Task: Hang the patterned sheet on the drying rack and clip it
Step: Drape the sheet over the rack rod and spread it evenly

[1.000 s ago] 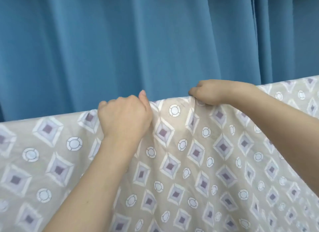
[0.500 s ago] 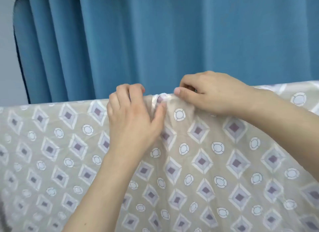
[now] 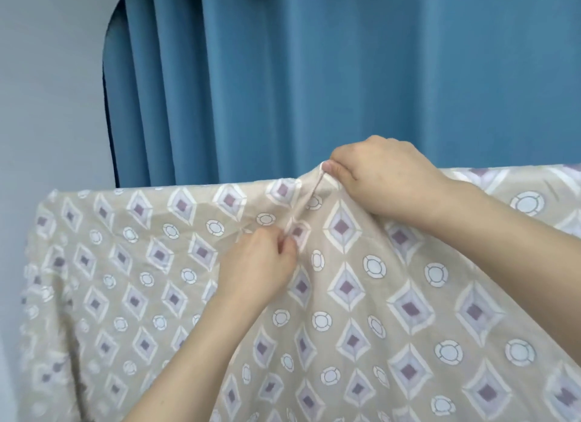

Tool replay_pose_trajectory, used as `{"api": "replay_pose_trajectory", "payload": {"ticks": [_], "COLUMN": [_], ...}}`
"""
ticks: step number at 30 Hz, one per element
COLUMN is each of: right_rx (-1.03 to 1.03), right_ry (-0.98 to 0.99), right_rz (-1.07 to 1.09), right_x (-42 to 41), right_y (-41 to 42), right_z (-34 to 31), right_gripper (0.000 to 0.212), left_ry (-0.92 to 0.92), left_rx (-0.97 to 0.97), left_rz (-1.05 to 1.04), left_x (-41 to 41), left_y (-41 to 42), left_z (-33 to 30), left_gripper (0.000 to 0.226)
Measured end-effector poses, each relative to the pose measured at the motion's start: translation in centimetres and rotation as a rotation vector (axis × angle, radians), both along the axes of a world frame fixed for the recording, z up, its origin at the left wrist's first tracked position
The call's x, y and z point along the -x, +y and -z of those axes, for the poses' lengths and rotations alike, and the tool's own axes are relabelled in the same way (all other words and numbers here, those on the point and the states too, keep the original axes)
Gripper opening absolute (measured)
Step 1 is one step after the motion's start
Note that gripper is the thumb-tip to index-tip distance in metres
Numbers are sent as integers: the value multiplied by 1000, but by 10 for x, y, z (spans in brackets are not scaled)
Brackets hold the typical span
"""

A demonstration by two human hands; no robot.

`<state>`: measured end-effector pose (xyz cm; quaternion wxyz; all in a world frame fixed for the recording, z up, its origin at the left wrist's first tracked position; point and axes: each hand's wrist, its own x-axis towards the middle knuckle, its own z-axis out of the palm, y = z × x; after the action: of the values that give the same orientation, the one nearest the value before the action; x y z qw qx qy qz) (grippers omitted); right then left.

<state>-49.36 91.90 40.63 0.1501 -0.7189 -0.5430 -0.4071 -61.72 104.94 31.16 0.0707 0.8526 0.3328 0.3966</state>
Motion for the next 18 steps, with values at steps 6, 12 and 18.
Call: {"api": "replay_pose_trajectory", "payload": {"ticks": [6, 12, 18], "right_rx": [-123, -336, 45], "right_ry": [44, 69, 301], "right_rz": [11, 47, 328], "right_x": [3, -6, -38], "right_y": [8, 21, 52], "right_z": [-13, -49, -60], "right_gripper": [40, 37, 20], "left_ry": [87, 56, -195], "left_rx": [-129, -341, -484], "left_rz": [-161, -131, -162], "left_x": [8, 1, 11], "left_y": [-17, -16, 10], "left_z": [-8, -27, -99], "left_gripper": [90, 22, 29]}}
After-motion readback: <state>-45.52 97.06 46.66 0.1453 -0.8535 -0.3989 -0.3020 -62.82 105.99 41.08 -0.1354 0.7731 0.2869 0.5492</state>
